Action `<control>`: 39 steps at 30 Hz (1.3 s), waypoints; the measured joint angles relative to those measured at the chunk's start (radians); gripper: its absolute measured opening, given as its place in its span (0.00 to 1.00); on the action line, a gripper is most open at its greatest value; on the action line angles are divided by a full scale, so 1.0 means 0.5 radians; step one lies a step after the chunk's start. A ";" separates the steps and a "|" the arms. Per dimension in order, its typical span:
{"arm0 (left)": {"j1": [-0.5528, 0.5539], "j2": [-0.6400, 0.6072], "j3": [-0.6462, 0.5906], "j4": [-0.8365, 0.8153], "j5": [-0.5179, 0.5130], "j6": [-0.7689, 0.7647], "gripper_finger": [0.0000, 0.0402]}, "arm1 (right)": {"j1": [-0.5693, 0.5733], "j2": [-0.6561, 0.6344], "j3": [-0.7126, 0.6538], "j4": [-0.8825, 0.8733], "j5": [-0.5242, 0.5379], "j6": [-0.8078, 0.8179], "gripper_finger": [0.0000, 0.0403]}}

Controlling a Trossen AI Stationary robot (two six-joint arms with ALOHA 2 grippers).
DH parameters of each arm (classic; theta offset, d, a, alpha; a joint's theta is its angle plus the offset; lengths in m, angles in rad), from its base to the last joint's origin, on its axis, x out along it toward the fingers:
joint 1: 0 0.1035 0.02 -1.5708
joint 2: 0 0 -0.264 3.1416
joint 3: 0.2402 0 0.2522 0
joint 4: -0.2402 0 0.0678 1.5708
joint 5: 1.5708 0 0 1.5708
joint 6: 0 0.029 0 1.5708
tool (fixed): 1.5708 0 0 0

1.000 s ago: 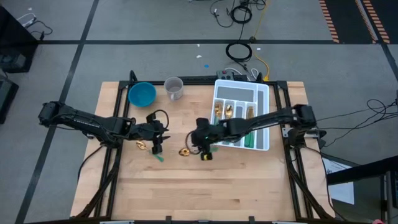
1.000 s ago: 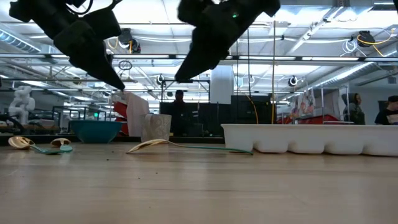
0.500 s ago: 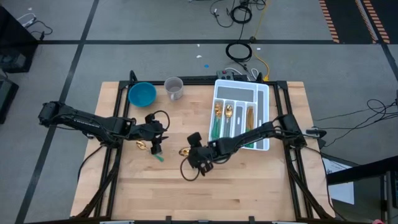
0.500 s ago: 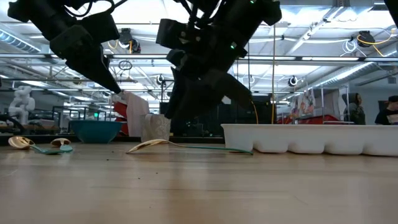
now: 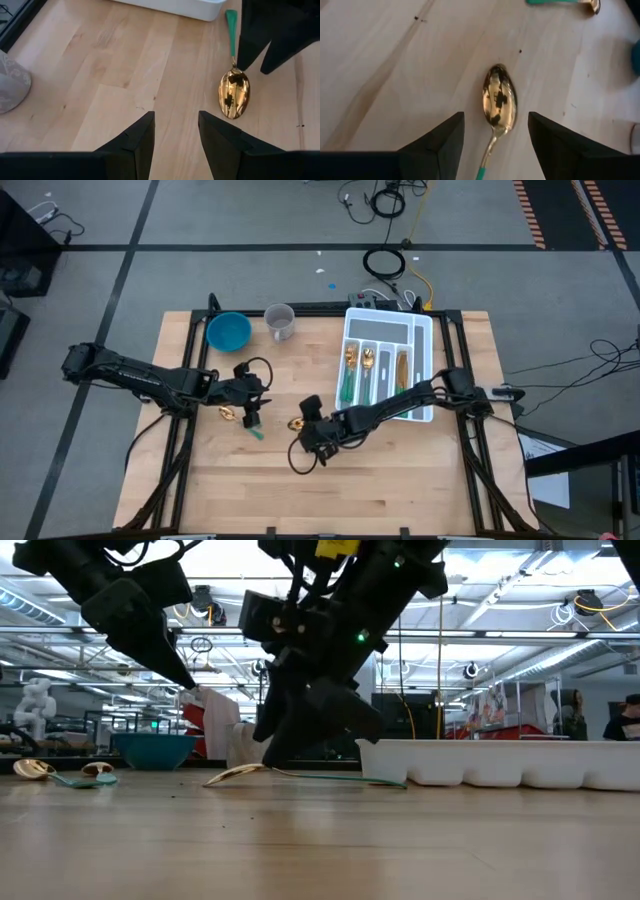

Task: Sort silverware
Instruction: Put the green spoon into the white silverware organizer

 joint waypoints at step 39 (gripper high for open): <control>0.000 0.000 0.000 -0.018 -0.004 0.009 0.40 | 0.015 0.124 0.094 0.137 -0.037 0.275 0.00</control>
